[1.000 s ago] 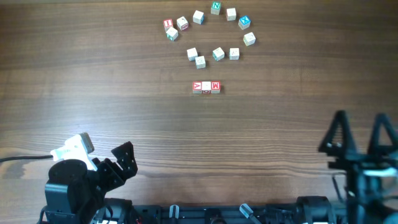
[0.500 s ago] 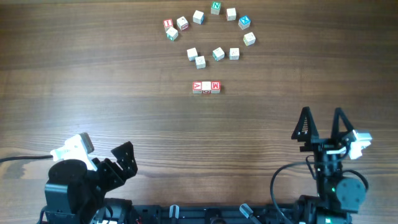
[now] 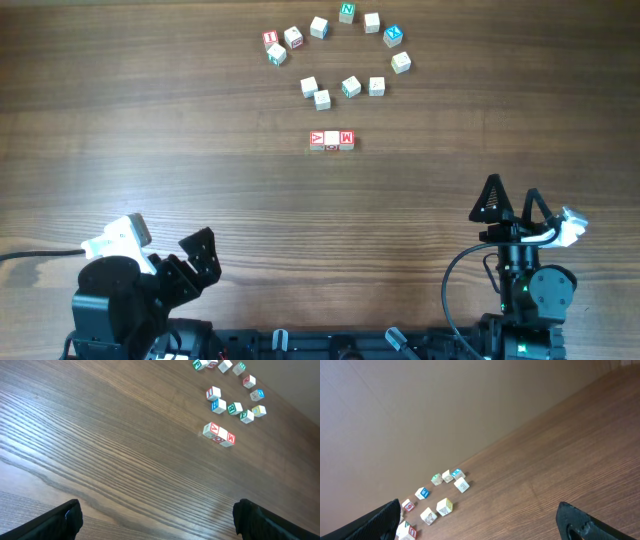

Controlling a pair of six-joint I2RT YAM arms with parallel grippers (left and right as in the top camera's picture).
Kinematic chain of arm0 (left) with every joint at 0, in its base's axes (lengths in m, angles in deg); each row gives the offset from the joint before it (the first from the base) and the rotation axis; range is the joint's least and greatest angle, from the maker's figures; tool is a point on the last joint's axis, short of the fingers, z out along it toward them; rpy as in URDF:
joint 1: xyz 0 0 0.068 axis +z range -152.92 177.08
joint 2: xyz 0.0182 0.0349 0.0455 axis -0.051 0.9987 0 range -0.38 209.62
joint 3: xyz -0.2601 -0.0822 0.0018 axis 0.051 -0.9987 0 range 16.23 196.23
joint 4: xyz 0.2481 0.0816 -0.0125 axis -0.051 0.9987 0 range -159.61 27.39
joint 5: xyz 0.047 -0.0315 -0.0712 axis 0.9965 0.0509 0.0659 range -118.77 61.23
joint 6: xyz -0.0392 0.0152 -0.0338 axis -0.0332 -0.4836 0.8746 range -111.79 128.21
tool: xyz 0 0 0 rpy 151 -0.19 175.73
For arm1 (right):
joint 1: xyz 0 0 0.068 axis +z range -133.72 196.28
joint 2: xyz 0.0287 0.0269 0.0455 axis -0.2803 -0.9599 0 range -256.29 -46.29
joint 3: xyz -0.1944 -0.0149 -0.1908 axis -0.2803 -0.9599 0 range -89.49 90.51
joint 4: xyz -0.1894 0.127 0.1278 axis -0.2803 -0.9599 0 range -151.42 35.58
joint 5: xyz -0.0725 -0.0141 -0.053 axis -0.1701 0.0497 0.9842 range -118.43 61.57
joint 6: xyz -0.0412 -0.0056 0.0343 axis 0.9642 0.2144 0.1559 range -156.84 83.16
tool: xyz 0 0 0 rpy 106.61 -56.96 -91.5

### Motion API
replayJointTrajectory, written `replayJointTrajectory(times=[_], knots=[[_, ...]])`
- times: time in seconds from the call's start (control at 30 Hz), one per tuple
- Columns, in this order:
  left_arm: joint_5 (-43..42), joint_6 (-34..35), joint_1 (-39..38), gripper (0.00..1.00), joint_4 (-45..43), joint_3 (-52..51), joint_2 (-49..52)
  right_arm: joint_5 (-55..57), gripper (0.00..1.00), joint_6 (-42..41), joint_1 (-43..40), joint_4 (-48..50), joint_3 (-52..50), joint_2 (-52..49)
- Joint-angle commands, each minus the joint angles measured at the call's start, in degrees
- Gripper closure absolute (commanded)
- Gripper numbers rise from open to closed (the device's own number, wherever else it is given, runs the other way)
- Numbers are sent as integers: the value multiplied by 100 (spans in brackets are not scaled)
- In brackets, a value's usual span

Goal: Form a horizontal line

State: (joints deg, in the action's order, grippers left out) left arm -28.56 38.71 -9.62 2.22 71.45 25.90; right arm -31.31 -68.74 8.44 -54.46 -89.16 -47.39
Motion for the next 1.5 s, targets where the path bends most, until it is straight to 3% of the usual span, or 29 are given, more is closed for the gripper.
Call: replayJointTrajectory(times=[0.0,0.6,0.77,1.13,1.47], knots=[[94,-28,-28,0,-17,-11,0,92,0,-2,-50,17,-4,87],[98,-28,-33,0,-17,-11,0,92,1,-2,-50,15,-4,83],[544,-184,-44,0,-173,-142,-232,92,0,-2,-50,15,-4,83],[367,-1694,612,0,-2994,-2833,-2446,92,0,-2,-50,17,-4,83],[328,-2907,892,0,-5694,-4669,-2610,92,0,-2,-50,17,-4,83]])
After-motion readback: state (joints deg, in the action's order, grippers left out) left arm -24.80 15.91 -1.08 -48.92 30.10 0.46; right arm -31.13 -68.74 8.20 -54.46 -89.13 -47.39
